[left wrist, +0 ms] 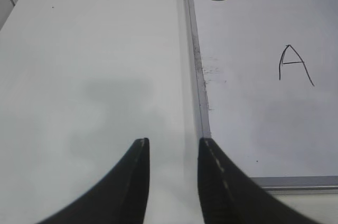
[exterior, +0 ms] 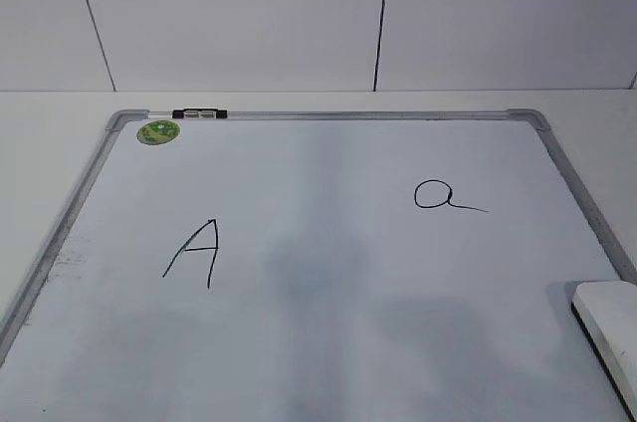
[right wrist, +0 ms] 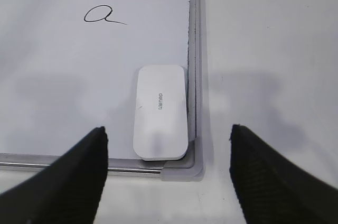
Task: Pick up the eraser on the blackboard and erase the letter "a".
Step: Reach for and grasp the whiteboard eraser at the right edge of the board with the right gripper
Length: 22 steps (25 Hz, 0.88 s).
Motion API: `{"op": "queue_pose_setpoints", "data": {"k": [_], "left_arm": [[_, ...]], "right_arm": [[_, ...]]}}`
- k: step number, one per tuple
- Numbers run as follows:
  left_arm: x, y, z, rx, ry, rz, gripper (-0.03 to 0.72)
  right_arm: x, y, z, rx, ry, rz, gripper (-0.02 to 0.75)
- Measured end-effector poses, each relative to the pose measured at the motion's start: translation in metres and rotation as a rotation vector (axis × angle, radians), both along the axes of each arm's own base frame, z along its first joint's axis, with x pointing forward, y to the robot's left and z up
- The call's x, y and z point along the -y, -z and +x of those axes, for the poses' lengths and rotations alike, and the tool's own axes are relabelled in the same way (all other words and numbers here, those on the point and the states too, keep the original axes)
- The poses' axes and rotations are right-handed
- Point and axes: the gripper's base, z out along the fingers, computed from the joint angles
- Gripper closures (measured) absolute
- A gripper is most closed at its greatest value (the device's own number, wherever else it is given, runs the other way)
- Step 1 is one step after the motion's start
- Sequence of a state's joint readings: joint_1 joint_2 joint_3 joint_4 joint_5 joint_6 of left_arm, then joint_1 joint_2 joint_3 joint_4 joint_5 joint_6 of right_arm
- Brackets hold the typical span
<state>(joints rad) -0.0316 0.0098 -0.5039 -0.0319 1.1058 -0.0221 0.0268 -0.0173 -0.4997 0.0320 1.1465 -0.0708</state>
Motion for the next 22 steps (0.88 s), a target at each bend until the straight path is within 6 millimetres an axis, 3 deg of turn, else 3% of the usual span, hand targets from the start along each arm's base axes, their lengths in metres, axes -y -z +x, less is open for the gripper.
{"op": "queue_pose_setpoints", "data": {"k": [22], "left_arm": [[0.0000,0.0000,0.0000,0.000,0.000,0.000,0.454]], "right_arm": [[0.0000,0.0000,0.0000,0.000,0.000,0.000,0.164]]}}
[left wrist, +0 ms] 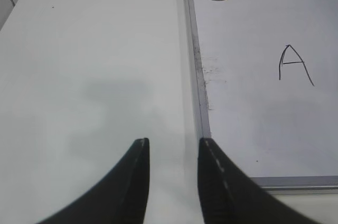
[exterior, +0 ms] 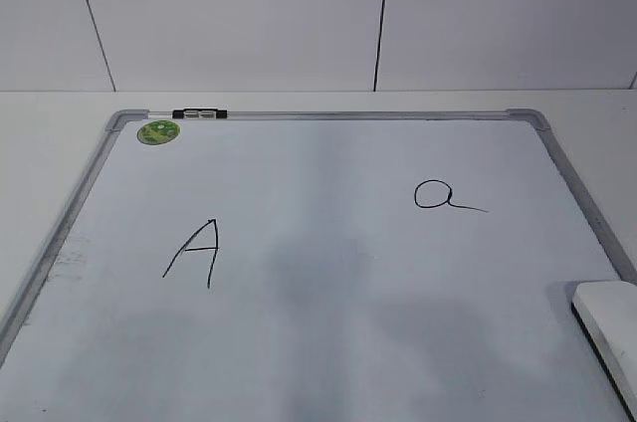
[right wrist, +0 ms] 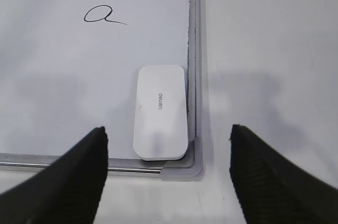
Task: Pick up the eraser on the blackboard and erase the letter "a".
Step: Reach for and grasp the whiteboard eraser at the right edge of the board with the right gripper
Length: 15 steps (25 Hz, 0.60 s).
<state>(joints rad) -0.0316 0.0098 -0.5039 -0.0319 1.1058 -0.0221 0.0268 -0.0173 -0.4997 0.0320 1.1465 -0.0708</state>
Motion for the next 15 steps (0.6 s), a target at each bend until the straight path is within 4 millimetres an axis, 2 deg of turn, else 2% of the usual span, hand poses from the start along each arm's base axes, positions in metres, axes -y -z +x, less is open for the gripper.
{"op": "queue_pose_setpoints", "data": {"k": [15], "left_arm": [[0.0000,0.0000,0.0000,0.000,0.000,0.000,0.454]], "right_arm": [[0.0000,0.0000,0.0000,0.000,0.000,0.000,0.164]]}}
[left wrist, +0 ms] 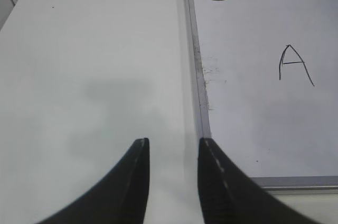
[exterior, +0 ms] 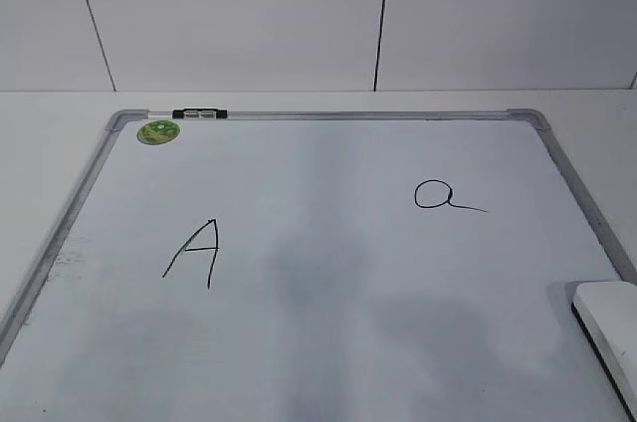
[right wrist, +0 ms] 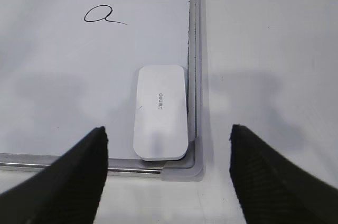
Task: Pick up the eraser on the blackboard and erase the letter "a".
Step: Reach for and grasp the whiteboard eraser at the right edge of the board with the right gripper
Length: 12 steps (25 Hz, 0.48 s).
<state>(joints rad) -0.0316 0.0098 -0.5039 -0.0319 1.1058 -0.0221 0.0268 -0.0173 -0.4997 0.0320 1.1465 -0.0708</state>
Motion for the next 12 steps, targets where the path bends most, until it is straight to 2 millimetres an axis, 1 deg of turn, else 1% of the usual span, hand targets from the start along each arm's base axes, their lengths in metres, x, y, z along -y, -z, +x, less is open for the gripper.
{"op": "queue_pose_setpoints", "data": {"k": [7,10,12], "left_arm": [[0.000,0.000,0.000,0.000,0.000,0.000,0.454],[0.000,0.000,0.000,0.000,0.000,0.000,0.454],[0.000,0.000,0.000,0.000,0.000,0.000,0.454]], "right_arm": [[0.000,-0.001,0.000,0.004,0.000,0.000,0.164],[0.000,-0.012,-0.004,0.036,-0.001,0.002,0.164],[0.000,-0.022,-0.001,0.026,-0.001,0.002,0.164]]}}
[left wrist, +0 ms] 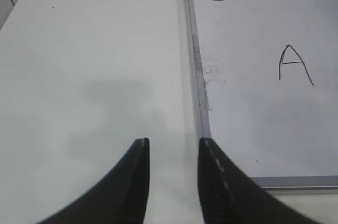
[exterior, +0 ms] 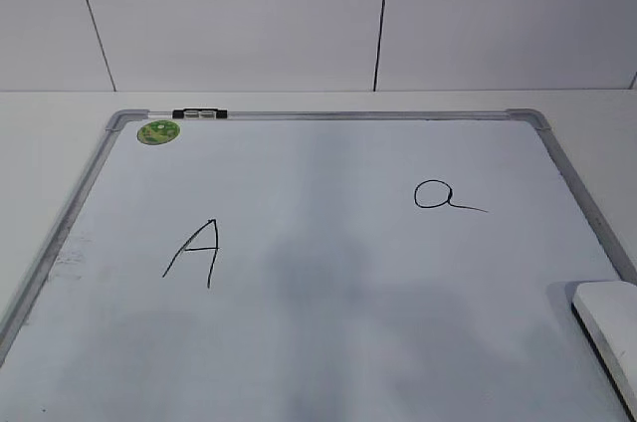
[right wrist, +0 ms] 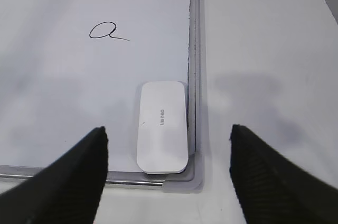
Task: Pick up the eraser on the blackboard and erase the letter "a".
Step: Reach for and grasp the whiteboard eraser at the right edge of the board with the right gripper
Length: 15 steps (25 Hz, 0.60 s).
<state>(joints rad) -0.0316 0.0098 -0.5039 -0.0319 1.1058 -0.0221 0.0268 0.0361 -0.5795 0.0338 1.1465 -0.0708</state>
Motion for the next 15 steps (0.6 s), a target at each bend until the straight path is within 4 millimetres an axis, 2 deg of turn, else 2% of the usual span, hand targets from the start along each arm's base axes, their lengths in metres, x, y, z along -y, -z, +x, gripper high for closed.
{"op": "queue_pose_setpoints", "data": {"k": [3,7,15], "left_arm": [[0.000,0.000,0.000,0.000,0.000,0.000,0.454],[0.000,0.000,0.000,0.000,0.000,0.000,0.454],[0.000,0.000,0.000,0.000,0.000,0.000,0.454]], "right_arm": [[0.000,-0.015,0.015,-0.064,0.000,-0.002,0.164],[-0.001,-0.030,0.045,-0.182,0.004,-0.012,0.164],[-0.002,-0.041,0.103,-0.298,0.007,-0.017,0.164]]}}
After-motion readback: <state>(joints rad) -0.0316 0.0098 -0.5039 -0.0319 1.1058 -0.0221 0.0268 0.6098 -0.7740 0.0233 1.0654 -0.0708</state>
